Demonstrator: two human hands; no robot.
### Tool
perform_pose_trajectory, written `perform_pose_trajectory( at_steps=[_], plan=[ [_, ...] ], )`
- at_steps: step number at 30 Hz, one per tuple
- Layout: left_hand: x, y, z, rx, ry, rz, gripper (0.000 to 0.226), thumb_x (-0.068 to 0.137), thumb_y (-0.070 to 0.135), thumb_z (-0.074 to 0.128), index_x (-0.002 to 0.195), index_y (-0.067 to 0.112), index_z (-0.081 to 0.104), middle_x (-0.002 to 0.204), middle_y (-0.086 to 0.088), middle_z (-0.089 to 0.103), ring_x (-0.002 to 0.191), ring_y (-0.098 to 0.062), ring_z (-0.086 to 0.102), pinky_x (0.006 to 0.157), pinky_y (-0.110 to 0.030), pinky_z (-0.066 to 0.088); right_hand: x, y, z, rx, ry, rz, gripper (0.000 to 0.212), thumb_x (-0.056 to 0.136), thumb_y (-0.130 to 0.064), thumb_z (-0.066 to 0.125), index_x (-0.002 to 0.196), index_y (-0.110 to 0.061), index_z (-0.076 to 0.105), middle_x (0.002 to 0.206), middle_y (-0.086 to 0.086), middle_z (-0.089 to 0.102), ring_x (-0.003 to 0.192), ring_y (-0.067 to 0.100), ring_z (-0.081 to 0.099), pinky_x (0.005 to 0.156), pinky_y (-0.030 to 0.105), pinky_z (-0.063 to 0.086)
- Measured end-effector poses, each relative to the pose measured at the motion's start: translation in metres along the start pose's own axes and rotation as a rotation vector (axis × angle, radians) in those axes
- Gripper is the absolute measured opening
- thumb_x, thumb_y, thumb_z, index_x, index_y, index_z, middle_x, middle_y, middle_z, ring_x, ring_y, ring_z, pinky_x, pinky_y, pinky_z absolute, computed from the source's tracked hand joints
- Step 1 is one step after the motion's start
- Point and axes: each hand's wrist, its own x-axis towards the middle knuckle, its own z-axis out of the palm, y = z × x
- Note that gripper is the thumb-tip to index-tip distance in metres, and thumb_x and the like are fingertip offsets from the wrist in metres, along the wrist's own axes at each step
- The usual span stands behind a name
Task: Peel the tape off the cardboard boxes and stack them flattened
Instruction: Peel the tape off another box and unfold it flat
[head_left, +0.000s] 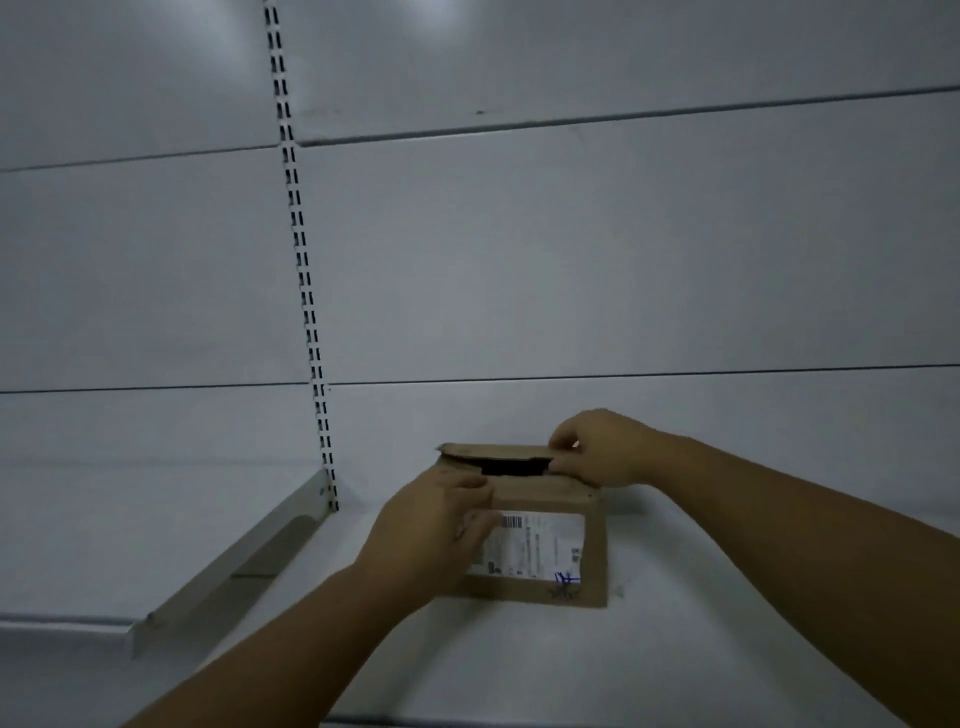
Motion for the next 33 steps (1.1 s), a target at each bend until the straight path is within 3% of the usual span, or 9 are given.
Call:
perform_pose_trajectory(
  at_steps=[8, 11, 16, 19, 21, 23, 26, 29, 33],
  plan=[
    [0.002, 0.032, 0.006, -0.094, -0.025, -0.06, 0.069, 0.088, 0.024, 0.057, 0.146, 0.027, 0.02, 0.123, 0.003, 0.055, 0.107, -0.013, 0.05, 0.09, -0.018, 0.037, -0.043, -0.035, -0.036, -0.227, 0.587, -0.302, 0.025, 0.094, -0.038, 0.045, 0.087, -0.018, 0.06, 0.067, -0.007, 0.053, 0.06, 0.016, 0.047, 0.058, 0.029, 0.037],
    [-0.013, 0.05, 0.022, -0.11, 0.047, -0.119, 0.058, 0.083, 0.015, 0.06, 0.136, 0.03, 0.042, 0.118, 0.004, 0.06, 0.104, -0.013, 0.051, 0.093, -0.023, 0.039, -0.061, -0.029, -0.032, -0.23, 0.571, -0.273, 0.026, 0.093, -0.039, 0.047, 0.084, -0.018, 0.058, 0.063, -0.006, 0.05, 0.056, 0.017, 0.044, 0.056, 0.029, 0.031],
    [-0.032, 0.08, 0.058, -0.392, -0.431, -0.294, 0.102, 0.073, 0.018, 0.067, 0.141, 0.049, -0.002, 0.131, 0.012, 0.046, 0.106, -0.013, 0.052, 0.085, -0.027, 0.046, -0.074, -0.013, -0.005, 0.005, 0.385, -0.186, 0.024, 0.093, -0.038, 0.048, 0.08, -0.021, 0.058, 0.065, -0.006, 0.055, 0.06, 0.012, 0.049, 0.052, 0.024, 0.029],
    [-0.037, 0.076, 0.055, -0.732, -0.507, -0.298, 0.088, 0.069, 0.007, 0.067, 0.131, 0.057, 0.029, 0.115, 0.023, 0.054, 0.098, -0.003, 0.055, 0.081, -0.023, 0.051, -0.072, -0.01, 0.001, 0.07, 0.367, -0.158, 0.025, 0.091, -0.038, 0.05, 0.076, -0.021, 0.061, 0.062, -0.008, 0.056, 0.06, 0.009, 0.051, 0.053, 0.024, 0.033],
    [-0.046, 0.07, 0.05, -1.016, -0.455, -0.253, 0.069, 0.07, -0.004, 0.062, 0.107, 0.054, 0.06, 0.105, 0.025, 0.064, 0.096, -0.002, 0.06, 0.08, -0.021, 0.052, -0.071, -0.004, 0.001, 0.153, 0.35, -0.105, 0.026, 0.091, -0.037, 0.051, 0.075, -0.02, 0.062, 0.065, -0.005, 0.06, 0.063, 0.011, 0.054, 0.057, 0.027, 0.039],
    [-0.05, 0.061, 0.045, -1.089, -0.139, -0.327, 0.053, 0.072, -0.006, 0.06, 0.086, 0.044, 0.072, 0.093, 0.019, 0.07, 0.086, -0.002, 0.065, 0.071, -0.015, 0.051, -0.071, 0.001, 0.004, 0.284, 0.295, -0.093, 0.025, 0.091, -0.035, 0.052, 0.074, -0.021, 0.063, 0.066, 0.001, 0.065, 0.061, 0.01, 0.058, 0.056, 0.022, 0.042],
    [-0.04, 0.038, 0.048, -0.831, 0.44, -0.722, 0.045, 0.073, 0.013, 0.074, 0.107, 0.037, 0.058, 0.113, 0.011, 0.057, 0.098, -0.003, 0.057, 0.075, -0.023, 0.053, -0.071, -0.001, 0.013, 0.366, 0.24, -0.109, 0.024, 0.091, -0.035, 0.052, 0.076, -0.021, 0.065, 0.07, 0.006, 0.068, 0.063, 0.012, 0.061, 0.056, 0.017, 0.04],
    [-0.022, 0.029, 0.055, -0.892, 0.23, -0.873, 0.103, 0.066, 0.032, 0.082, 0.143, 0.032, 0.014, 0.146, -0.004, 0.031, 0.129, -0.026, 0.038, 0.103, -0.043, 0.038, -0.068, -0.007, 0.018, 0.354, 0.268, -0.124, 0.023, 0.091, -0.035, 0.052, 0.074, -0.024, 0.062, 0.07, 0.004, 0.067, 0.067, 0.015, 0.06, 0.061, 0.03, 0.042],
    [-0.009, 0.031, 0.06, -1.036, 0.097, -0.738, 0.1, 0.075, 0.003, 0.066, 0.141, 0.047, 0.005, 0.127, -0.008, 0.052, 0.1, -0.026, 0.059, 0.079, -0.041, 0.056, -0.07, -0.004, 0.024, 0.408, 0.363, -0.115, 0.022, 0.09, -0.04, 0.053, 0.073, -0.028, 0.061, 0.072, -0.004, 0.064, 0.07, 0.012, 0.059, 0.062, 0.032, 0.045]
  ],
)
